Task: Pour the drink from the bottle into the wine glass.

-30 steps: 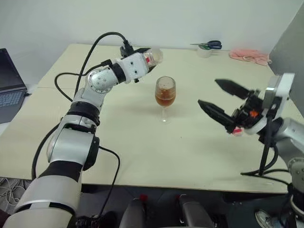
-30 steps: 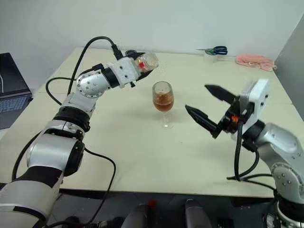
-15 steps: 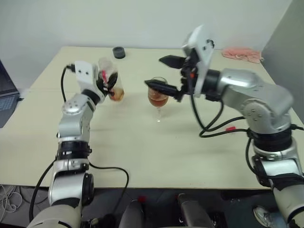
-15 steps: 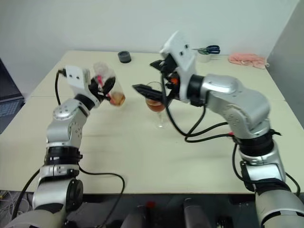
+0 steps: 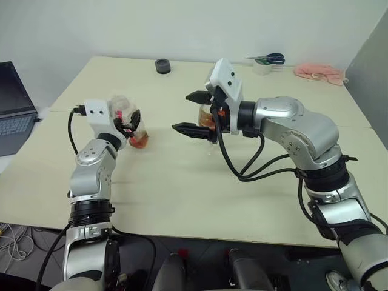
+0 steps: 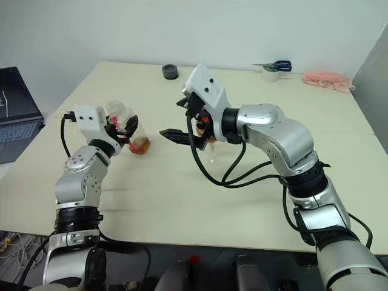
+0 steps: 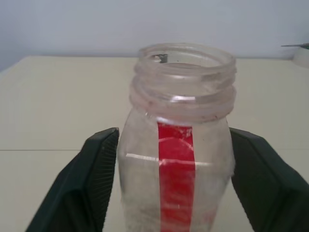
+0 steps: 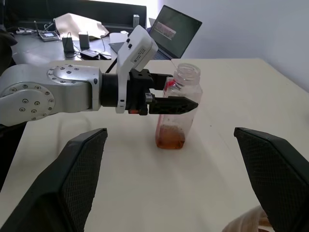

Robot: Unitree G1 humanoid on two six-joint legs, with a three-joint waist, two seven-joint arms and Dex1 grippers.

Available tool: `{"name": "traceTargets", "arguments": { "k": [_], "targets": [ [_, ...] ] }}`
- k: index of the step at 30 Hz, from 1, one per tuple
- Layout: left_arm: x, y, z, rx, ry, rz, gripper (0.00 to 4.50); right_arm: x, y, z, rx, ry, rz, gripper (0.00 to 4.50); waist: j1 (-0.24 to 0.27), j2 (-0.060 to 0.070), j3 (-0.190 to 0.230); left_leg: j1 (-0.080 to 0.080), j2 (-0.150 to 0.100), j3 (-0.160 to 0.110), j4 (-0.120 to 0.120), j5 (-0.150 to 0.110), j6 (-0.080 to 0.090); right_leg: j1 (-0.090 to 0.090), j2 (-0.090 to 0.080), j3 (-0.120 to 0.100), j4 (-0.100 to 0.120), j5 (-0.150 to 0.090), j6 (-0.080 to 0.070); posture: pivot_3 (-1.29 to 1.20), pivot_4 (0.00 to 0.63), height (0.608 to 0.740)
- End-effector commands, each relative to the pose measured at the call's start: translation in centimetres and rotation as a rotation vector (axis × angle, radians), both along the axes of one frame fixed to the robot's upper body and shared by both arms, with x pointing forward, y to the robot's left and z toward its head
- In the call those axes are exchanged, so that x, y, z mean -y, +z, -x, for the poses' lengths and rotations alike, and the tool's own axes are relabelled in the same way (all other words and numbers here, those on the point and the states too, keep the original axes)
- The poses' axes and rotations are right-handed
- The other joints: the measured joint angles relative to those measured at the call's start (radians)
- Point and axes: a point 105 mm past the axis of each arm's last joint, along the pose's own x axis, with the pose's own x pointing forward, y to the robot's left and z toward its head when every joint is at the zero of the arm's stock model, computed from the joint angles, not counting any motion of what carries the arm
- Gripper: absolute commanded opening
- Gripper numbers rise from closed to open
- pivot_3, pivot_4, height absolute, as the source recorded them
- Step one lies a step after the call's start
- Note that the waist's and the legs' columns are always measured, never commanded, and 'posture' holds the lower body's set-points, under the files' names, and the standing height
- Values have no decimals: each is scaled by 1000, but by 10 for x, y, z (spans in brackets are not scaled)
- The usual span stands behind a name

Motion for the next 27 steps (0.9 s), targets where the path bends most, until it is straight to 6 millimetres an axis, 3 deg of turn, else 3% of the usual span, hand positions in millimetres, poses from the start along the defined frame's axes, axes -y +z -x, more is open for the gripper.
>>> {"name": "traceTargets", "arguments": {
  "k": [1, 8, 12, 17, 20, 25, 27],
  "targets": [
    [4, 13, 6, 58, -11, -40, 4485, 0, 10, 5, 48, 22, -11, 4500, -1, 0, 0, 0, 0, 0, 0, 0, 0, 0, 0, 0, 0, 0, 0, 0, 150, 740],
    [5, 9, 22, 33, -26, -69, 4485, 10, 12, -1, 69, 5, 10, 4500, -2, 0, 0, 0, 0, 0, 0, 0, 0, 0, 0, 0, 0, 0, 0, 0, 150, 740],
    [1, -1, 45, 7, -23, -49, 4485, 21, 12, -5, 82, -21, 27, 4500, -6, 0, 0, 0, 1, 0, -1, 0, 0, 0, 0, 1, 0, 0, 0, 0, 150, 740],
    [-8, -6, 82, 13, -75, -30, 4485, 57, 24, 2, 88, -17, 10, 4500, -6, 0, 0, 0, 1, 0, -1, 0, 0, 0, 0, 1, -2, 0, 0, 0, 150, 740],
    [-9, 13, 95, 65, -179, -35, 4485, 84, 29, 8, 41, -18, -20, 4500, -4, 0, 0, 0, 1, 1, -2, 0, 0, 1, 0, 0, -3, 0, 0, 0, 150, 740],
    [10, 55, 101, 76, -411, -136, 4485, 140, 24, 4, -24, -120, -83, 4500, 10, 0, 0, 1, 1, 0, -2, 0, 0, 5, 2, -1, -9, 0, 0, 0, 150, 740],
    [17, 70, 103, 82, -477, -167, 4485, 153, 21, 4, -16, -144, -83, 4500, 10, 0, 0, 1, 1, 1, -2, 0, 0, 5, 1, 0, -12, 0, 0, 0, 150, 740]
  ]
}}
